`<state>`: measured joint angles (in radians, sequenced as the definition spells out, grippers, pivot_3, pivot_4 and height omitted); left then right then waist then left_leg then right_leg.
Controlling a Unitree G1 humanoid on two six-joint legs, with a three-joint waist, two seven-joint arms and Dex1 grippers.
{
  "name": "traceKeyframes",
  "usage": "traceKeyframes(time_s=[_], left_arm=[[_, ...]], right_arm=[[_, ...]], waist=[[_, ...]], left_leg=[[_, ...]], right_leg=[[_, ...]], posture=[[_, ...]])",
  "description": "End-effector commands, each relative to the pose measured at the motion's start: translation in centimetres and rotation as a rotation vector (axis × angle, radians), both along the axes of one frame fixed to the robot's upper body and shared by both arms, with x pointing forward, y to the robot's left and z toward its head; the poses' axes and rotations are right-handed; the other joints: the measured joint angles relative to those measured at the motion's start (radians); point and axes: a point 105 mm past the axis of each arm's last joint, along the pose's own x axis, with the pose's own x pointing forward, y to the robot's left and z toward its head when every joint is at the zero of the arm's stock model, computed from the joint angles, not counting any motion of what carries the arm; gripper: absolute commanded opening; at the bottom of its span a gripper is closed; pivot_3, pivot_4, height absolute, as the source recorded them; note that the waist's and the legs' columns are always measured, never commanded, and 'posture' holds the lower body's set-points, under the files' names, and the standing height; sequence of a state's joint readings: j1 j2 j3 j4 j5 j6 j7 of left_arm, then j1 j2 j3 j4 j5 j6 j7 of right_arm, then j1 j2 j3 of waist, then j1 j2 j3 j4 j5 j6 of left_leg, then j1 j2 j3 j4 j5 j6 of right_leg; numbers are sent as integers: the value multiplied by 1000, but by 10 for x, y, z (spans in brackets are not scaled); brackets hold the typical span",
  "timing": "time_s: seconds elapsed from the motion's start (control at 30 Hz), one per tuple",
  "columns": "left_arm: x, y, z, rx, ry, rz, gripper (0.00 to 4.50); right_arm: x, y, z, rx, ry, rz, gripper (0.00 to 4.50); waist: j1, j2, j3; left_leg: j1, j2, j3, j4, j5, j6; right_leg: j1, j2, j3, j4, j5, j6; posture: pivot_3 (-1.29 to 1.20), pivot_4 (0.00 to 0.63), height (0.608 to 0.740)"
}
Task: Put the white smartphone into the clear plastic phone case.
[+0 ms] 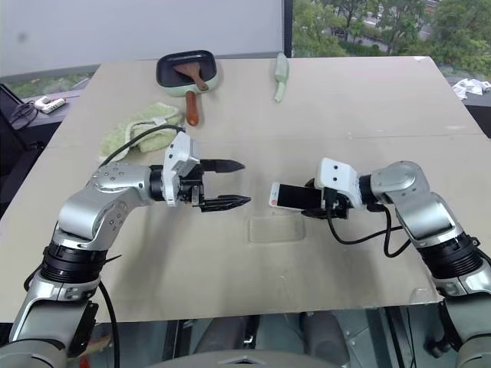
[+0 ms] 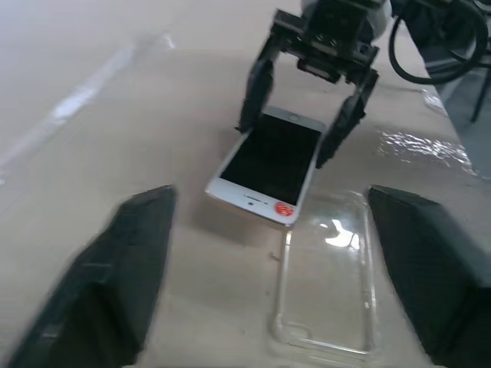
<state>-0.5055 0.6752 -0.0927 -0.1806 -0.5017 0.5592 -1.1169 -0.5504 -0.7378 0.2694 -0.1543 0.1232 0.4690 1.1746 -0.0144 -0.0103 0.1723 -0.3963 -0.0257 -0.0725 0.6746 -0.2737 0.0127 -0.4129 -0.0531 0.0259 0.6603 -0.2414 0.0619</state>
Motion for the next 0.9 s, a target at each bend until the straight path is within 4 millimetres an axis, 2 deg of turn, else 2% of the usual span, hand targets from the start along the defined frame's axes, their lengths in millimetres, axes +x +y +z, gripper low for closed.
traceKeyframes(time_s=[0.03,0.13,0.2,0.43,0.57,0.9], left_arm=[[-7,-9,-1,5,-12,-54,2226],[-7,-12,-4,10,-12,-67,725],[-6,-15,-6,13,-16,-74,40],[-10,-29,-20,41,-18,-112,40],[-16,-31,-35,82,10,-129,40],[-22,-37,-54,108,57,-130,40]], right_arm=[[-9,12,7,16,-25,48,2775],[-13,16,7,10,-21,66,2775],[-16,19,7,6,-19,77,2775],[-24,19,-6,-83,-26,113,2775],[-26,17,-11,-120,-32,125,2775],[-30,21,-19,-167,-22,168,2775]], waist=[[0,0,0],[0,0,0],[0,0,0],[1,0,0],[0,0,0],[1,0,0]], left_leg=[[0,0,0,0,0,0],[0,0,0,0,0,0],[0,0,0,0,0,0],[0,0,0,0,0,0],[0,0,0,0,0,0],[0,0,-1,0,0,0]], right_leg=[[0,0,0,0,0,0],[0,0,0,0,0,0],[0,0,0,0,0,0],[0,0,0,0,0,0],[0,0,0,0,0,0],[0,0,0,0,0,0]], posture=[[0,150,740],[0,150,740],[0,150,740],[0,150,740],[0,150,740],[0,150,740]])
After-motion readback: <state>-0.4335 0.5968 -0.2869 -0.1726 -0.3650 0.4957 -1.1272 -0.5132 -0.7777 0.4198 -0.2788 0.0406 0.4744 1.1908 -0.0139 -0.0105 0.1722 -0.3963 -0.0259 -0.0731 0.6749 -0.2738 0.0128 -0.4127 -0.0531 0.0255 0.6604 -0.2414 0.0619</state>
